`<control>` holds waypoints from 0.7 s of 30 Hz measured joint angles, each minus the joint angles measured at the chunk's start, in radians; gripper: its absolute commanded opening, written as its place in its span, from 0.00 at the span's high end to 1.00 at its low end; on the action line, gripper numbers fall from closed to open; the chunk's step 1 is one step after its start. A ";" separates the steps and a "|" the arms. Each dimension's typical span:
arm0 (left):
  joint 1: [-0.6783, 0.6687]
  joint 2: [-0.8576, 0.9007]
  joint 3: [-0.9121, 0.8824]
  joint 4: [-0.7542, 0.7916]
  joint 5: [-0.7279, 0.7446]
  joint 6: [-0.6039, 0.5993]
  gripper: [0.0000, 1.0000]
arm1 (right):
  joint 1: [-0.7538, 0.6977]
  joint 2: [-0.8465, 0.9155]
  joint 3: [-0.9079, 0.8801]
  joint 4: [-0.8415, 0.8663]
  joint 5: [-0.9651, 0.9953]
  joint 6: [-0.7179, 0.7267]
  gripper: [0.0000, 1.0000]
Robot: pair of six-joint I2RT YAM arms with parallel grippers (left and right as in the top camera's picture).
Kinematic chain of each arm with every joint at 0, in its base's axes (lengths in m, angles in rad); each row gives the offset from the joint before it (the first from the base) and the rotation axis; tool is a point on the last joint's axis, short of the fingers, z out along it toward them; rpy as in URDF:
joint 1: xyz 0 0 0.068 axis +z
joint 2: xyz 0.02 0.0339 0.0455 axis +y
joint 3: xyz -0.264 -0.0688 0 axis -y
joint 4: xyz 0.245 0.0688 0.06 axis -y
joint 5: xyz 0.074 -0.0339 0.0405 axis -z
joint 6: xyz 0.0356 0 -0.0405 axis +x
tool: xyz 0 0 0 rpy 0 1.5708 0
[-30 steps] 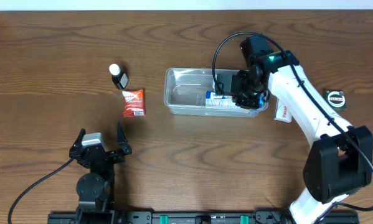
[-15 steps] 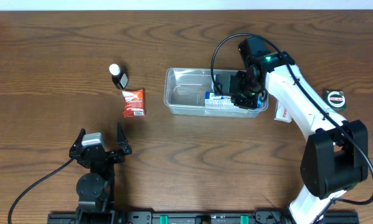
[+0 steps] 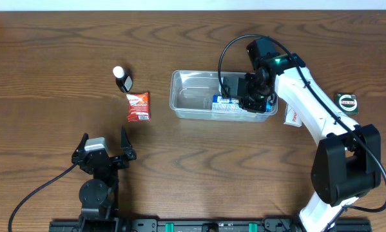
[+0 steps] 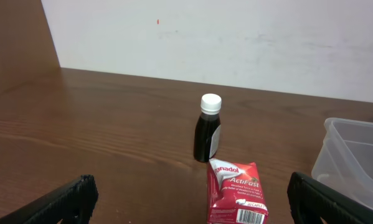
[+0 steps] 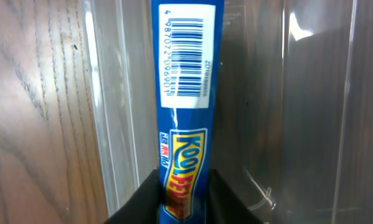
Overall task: Pack container
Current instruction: 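Lower the blue box into the container and lay it down, then open right gripper, release the box, and lift away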
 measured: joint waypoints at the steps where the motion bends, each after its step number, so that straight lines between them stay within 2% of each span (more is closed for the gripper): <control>1: 0.000 0.000 0.000 0.000 0.000 0.000 0.02 | 0.000 0.000 0.000 0.000 -0.001 0.000 0.71; 13: 0.000 0.000 0.000 0.000 0.000 0.000 0.02 | 0.000 0.000 0.000 0.023 -0.005 -0.002 0.67; 21: 0.000 0.000 0.000 0.000 0.000 0.000 0.02 | 0.000 0.000 0.000 0.101 0.059 0.021 0.67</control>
